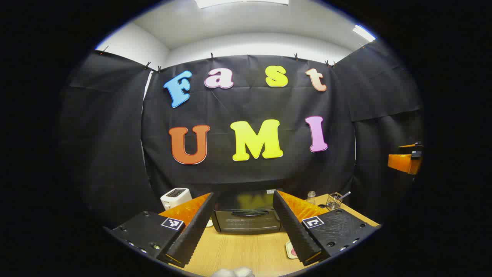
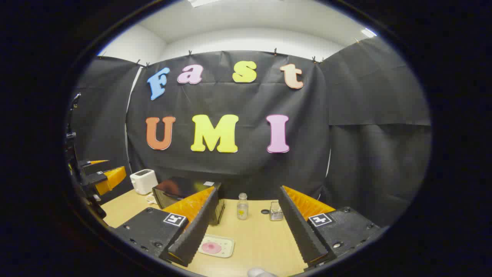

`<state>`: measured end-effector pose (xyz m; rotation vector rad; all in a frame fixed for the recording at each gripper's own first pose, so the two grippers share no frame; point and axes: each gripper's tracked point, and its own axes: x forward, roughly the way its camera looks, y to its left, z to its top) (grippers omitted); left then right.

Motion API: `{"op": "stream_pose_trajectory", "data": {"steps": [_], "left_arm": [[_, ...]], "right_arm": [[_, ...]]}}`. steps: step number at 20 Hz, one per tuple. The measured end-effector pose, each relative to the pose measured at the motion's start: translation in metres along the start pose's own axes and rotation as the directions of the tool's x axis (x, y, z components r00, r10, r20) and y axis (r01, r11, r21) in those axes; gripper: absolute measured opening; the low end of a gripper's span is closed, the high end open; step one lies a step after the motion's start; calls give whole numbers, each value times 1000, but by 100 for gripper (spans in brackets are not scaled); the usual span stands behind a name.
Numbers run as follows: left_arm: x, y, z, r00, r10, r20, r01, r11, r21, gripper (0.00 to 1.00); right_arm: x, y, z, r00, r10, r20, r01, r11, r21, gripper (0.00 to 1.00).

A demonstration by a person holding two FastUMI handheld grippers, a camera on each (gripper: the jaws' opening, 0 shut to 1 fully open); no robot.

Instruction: Open the electric oven with the left hand, put the food in, and close the electric oven.

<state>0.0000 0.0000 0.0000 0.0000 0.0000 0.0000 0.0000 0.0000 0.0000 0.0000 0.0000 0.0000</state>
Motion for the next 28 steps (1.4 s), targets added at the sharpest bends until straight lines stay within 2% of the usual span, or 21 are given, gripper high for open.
{"op": "stream_pose_trajectory", "data": {"steps": [8, 9, 10, 18, 24, 28], "left_arm": [[22, 5, -17, 1000, 15, -27, -16, 1000, -14, 96], [24, 3, -15, 1000, 13, -22, -14, 1000, -15, 100], [25, 0, -13, 1000, 7, -20, -7, 1000, -14, 96], [44, -9, -23, 1000, -19, -20, 19, 1000, -4, 96], [100, -14, -54, 998, -50, -41, 49, 999, -23, 96], [148, -19, -98, 994, -51, -95, 50, 999, -13, 96]], "right_arm": [[-3, -6, 11, 1000, -14, 17, 15, 1000, -25, 100], [-3, -6, 11, 1000, -17, 19, 17, 1000, -24, 100], [-3, -7, 12, 1000, -21, 18, 22, 1000, -21, 100], [5, -12, 6, 1000, -30, 3, 30, 1000, 5, 100], [11, -12, 6, 999, -35, -12, 35, 999, -16, 100], [15, -14, 7, 998, -51, -29, 50, 998, -25, 100]]}}
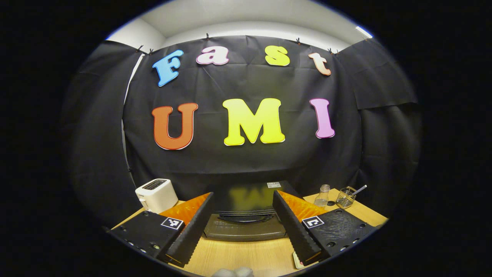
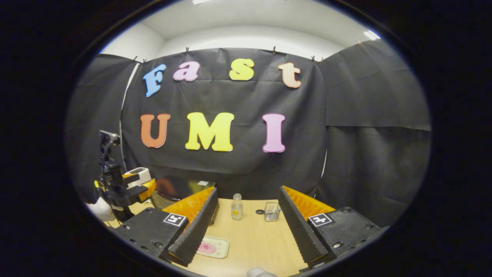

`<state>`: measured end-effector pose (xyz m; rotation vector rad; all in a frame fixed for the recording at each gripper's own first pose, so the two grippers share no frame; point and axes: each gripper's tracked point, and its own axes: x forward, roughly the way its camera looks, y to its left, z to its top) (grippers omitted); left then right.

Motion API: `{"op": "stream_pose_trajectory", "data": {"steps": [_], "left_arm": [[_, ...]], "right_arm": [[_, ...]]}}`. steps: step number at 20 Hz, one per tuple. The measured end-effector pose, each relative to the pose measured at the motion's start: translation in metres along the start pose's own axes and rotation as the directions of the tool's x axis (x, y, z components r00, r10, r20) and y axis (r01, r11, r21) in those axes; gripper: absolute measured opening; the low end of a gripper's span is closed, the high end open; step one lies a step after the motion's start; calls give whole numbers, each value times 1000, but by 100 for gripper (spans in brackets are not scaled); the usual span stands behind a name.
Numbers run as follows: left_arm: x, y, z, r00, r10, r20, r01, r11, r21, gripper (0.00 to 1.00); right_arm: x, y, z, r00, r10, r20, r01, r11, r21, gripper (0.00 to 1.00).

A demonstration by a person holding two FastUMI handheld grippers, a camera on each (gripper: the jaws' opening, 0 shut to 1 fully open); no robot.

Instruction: Open the electric oven with the left hand, put the food in, and close the electric oven.

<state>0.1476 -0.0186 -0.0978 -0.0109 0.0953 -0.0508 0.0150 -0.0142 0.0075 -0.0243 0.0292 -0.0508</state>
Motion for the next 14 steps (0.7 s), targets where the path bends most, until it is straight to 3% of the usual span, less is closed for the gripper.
{"op": "stream_pose_trajectory", "data": {"steps": [8, 14], "left_arm": [[78, -6, -74, 992, -1, -127, 2, 1000, 6, 97], [91, -5, -94, 985, 0, -173, 1, 1000, 3, 95]], "right_arm": [[2, -13, 1, 998, -56, -31, 55, 998, -34, 100], [6, -20, -6, 995, -75, -63, 74, 997, -27, 100]]}}
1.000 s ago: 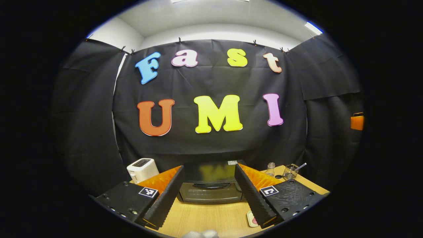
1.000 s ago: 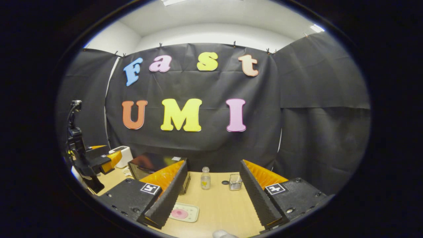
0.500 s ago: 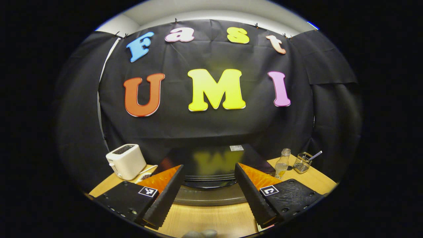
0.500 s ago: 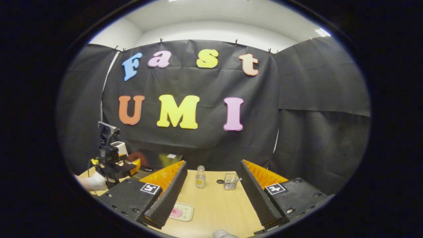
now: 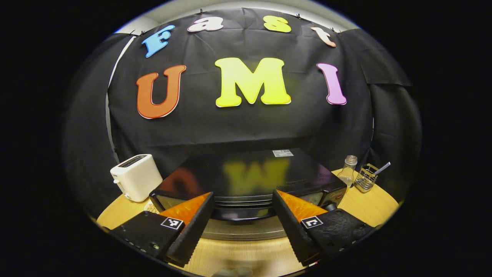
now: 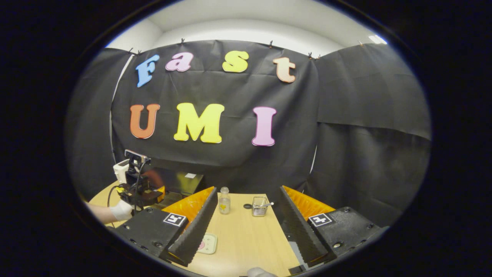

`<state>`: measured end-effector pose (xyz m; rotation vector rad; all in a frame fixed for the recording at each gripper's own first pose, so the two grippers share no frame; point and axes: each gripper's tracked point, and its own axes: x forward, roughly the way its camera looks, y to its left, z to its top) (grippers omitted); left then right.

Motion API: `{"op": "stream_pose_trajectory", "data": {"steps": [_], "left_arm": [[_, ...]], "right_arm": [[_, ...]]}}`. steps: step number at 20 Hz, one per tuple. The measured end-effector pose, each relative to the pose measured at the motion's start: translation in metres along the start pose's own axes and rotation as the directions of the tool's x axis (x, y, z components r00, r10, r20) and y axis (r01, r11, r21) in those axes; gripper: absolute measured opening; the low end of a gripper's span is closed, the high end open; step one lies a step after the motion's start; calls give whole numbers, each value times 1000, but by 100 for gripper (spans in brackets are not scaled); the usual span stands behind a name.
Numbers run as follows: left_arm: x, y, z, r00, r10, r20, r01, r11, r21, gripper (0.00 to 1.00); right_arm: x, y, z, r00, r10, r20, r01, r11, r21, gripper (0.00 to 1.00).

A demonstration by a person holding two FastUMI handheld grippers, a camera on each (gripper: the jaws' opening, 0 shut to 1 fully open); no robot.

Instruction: Open the electric oven with the left hand, put the food in, and close the electric oven.

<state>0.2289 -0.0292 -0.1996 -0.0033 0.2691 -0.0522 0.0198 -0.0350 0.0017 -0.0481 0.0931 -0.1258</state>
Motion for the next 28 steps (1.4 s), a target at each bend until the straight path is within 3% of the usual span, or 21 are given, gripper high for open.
{"op": "stream_pose_trajectory", "data": {"steps": [12, 28], "left_arm": [[-42, 1, -21, 1000, -1, -22, 1, 1000, -12, 97], [-109, -2, -112, 986, -24, -168, 22, 1000, -15, 97]], "right_arm": [[-9, 7, -11, 1000, 21, -5, -21, 999, 42, 100], [-52, 18, -43, 998, 20, -54, -18, 999, 32, 100]]}}
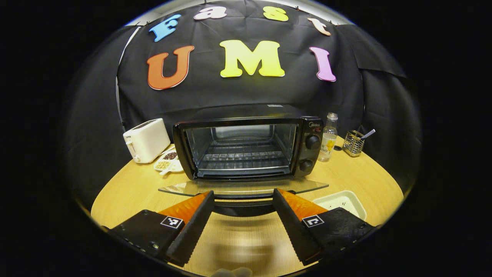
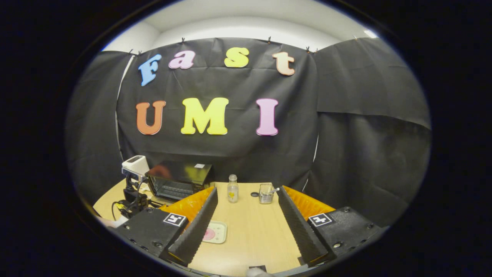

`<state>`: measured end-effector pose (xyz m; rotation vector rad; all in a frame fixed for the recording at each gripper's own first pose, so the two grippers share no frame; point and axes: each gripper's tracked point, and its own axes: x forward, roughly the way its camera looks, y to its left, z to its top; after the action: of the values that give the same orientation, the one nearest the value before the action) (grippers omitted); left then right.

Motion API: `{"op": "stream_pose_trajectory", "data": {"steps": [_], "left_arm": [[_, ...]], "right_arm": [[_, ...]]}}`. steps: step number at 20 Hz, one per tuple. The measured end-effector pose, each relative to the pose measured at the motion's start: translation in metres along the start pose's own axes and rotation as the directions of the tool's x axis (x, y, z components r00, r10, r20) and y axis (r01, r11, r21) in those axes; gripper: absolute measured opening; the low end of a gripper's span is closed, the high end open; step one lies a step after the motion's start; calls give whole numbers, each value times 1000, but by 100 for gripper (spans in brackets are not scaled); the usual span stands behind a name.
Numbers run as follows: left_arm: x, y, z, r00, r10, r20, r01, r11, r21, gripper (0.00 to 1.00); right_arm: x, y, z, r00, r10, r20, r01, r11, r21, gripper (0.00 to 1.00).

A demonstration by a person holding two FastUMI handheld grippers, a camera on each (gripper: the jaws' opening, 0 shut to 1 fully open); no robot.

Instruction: Open the electric oven with the left hand, put the food in, and close the electric oven.

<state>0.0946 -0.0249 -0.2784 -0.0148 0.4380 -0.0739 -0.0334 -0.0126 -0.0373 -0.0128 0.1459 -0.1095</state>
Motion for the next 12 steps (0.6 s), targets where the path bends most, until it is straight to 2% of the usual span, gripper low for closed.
{"op": "stream_pose_trajectory", "data": {"steps": [12], "left_arm": [[-1, -3, -44, 996, -21, -89, 25, 999, 46, 95]], "right_arm": [[-13, -8, -37, 995, -68, -69, 70, 997, 23, 100]]}}
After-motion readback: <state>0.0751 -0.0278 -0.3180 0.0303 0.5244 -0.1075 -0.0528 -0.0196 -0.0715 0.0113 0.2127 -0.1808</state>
